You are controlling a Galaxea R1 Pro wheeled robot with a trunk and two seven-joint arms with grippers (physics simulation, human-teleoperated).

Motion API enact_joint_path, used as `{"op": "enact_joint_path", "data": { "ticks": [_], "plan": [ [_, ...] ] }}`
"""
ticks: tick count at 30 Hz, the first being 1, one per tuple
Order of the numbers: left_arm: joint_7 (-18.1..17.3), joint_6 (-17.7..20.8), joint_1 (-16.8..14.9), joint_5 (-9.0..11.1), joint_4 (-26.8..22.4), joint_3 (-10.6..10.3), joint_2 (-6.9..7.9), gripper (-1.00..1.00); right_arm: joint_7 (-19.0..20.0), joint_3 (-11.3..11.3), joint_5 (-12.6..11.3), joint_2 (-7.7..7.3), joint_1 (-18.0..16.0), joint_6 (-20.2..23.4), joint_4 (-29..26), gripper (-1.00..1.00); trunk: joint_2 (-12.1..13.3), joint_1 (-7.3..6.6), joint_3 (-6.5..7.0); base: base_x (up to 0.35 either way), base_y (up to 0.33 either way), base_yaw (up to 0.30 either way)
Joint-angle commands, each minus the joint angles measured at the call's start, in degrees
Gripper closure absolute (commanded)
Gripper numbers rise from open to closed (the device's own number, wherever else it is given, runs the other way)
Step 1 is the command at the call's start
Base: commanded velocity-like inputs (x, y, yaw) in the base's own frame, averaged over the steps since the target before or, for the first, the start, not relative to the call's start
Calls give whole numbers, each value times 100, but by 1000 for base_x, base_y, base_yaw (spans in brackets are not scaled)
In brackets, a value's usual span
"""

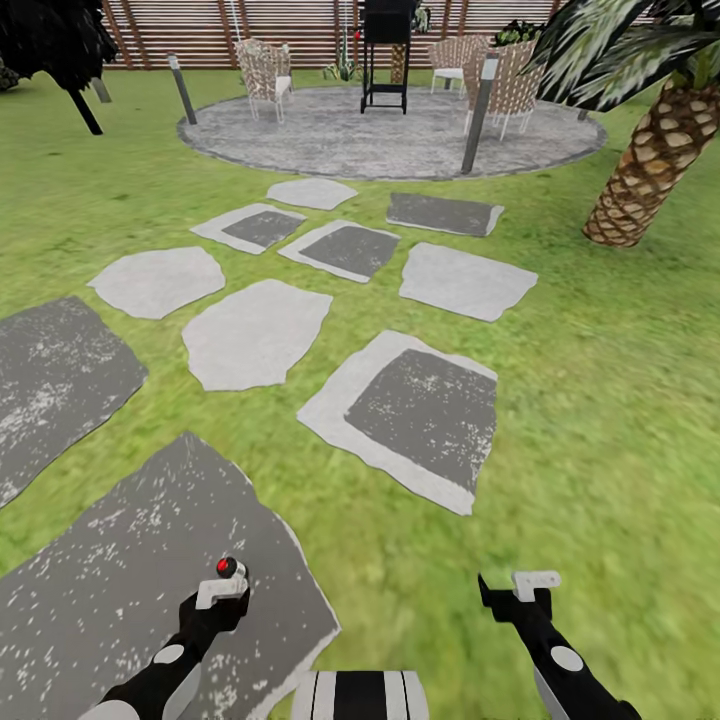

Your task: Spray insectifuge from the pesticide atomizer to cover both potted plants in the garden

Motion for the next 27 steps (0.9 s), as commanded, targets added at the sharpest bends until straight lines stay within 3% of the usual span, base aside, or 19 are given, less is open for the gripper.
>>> {"op": "enact_joint_path", "data": {
  "ticks": [1,27],
  "plan": [
    [-8,-18,-4,32,5,-6,1,-100,6,3,0,-2,-4,-18,4,-100,-1,-1,-5,0,0,0],
    [-8,-41,-6,30,5,-7,-16,-100,-3,3,0,-2,0,-27,13,-100,-1,-1,25,33,28,-45]
  ]
}}
